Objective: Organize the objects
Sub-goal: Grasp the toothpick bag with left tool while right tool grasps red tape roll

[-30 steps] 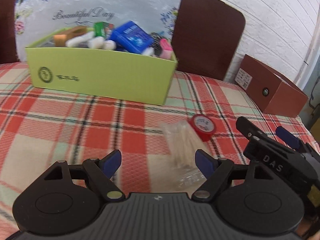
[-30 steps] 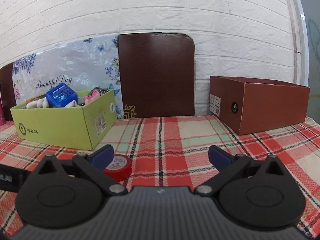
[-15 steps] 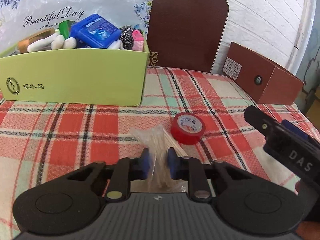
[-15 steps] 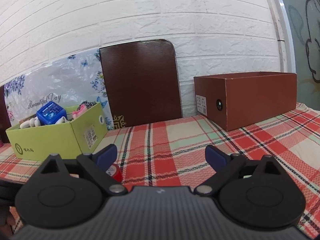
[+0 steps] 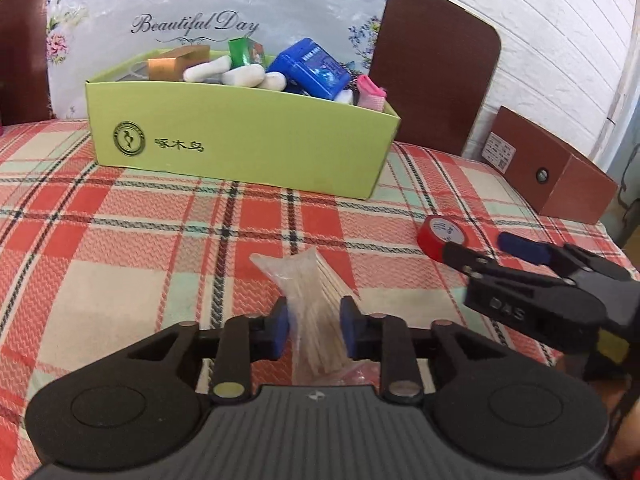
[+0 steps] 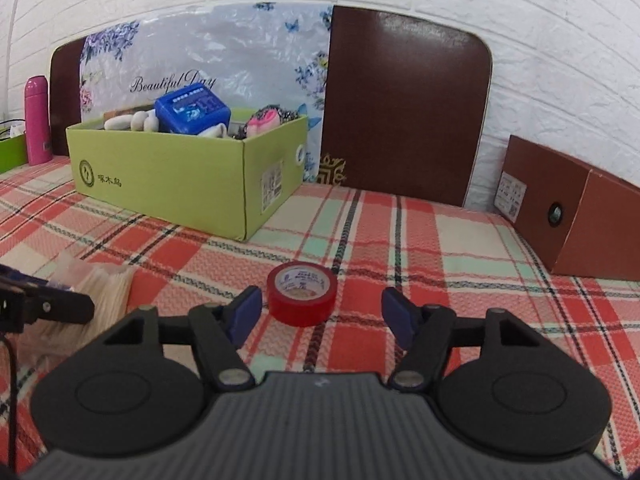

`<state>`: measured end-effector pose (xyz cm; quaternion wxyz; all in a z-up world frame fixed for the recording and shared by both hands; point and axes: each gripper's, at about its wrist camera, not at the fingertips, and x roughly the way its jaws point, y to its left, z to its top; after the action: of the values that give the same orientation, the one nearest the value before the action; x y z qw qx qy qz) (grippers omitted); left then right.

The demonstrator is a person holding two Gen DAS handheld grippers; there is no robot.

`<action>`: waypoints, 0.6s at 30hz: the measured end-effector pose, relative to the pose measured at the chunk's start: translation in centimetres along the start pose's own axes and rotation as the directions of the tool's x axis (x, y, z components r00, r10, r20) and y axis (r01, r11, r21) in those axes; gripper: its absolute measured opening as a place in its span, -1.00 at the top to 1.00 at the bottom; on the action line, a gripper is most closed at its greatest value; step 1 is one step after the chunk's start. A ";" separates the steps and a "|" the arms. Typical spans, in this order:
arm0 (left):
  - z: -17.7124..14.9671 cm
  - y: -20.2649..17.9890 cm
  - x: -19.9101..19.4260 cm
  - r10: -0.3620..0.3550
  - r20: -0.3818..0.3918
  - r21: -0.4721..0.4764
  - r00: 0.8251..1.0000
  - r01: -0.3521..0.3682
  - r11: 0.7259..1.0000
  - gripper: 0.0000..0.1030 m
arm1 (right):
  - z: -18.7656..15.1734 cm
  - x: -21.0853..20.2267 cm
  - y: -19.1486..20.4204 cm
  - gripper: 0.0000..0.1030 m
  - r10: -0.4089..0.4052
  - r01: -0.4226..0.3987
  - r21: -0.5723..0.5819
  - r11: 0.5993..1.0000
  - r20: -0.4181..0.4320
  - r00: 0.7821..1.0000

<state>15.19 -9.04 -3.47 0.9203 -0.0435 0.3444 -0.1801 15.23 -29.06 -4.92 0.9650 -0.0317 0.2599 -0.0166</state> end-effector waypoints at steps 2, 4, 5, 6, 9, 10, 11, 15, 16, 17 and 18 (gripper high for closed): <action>-0.1 -0.5 0.0 0.000 0.002 0.017 1.000 0.000 1.000 -0.07 | 0.3 0.9 0.2 -0.27 0.024 -0.024 -0.007 1.000 -0.034 0.999; -0.2 -0.9 0.0 0.006 0.018 0.032 1.000 -0.007 0.999 -0.16 | 0.6 1.7 0.5 -0.27 0.039 -0.040 -0.021 0.999 -0.059 0.998; -0.1 -1.1 0.1 0.009 0.021 0.041 1.000 -0.010 0.999 -0.16 | 0.5 2.0 0.6 -0.27 0.041 -0.043 -0.025 0.999 -0.070 0.997; -0.1 -1.1 0.3 0.011 0.019 0.047 1.000 -0.012 0.999 -0.15 | 0.4 2.2 0.6 -0.22 0.047 -0.050 -0.026 0.998 -0.079 0.996; -0.1 -0.8 0.8 0.003 0.001 0.041 1.000 -0.003 0.999 0.14 | 0.3 2.0 0.3 0.17 0.061 -0.062 -0.009 0.998 -0.068 0.996; -0.1 -0.8 0.9 0.005 0.005 0.040 1.000 -0.005 0.999 0.14 | 0.3 2.0 0.3 0.17 0.064 -0.064 -0.005 0.998 -0.066 0.996; -0.1 -0.8 0.9 0.009 0.007 0.043 1.000 -0.010 0.999 0.14 | 0.3 1.9 0.3 0.17 0.063 -0.064 -0.006 0.998 -0.063 0.996; -0.3 -0.9 0.9 0.020 0.016 0.048 1.000 -0.021 0.999 0.09 | 0.3 1.5 0.8 0.17 0.074 -0.076 -0.032 0.997 -0.047 0.996; -0.3 -0.9 0.9 0.019 0.018 0.047 1.000 -0.020 0.999 0.09 | 0.3 1.3 1.0 0.18 0.074 -0.076 -0.040 0.996 -0.042 0.996; -0.3 -0.9 0.9 0.018 0.017 0.048 1.000 -0.019 0.999 0.11 | 0.2 1.1 1.1 0.18 0.075 -0.076 -0.048 0.996 -0.037 0.997; -0.3 -0.9 0.9 0.020 0.016 0.048 1.000 -0.021 0.999 0.15 | 0.2 1.0 1.3 0.18 0.075 -0.076 -0.053 0.996 -0.030 0.997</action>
<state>15.37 -10.14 -4.02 0.9256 -0.0192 0.3332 -0.1785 16.19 -27.82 -5.29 0.9599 -0.0477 0.2748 0.0265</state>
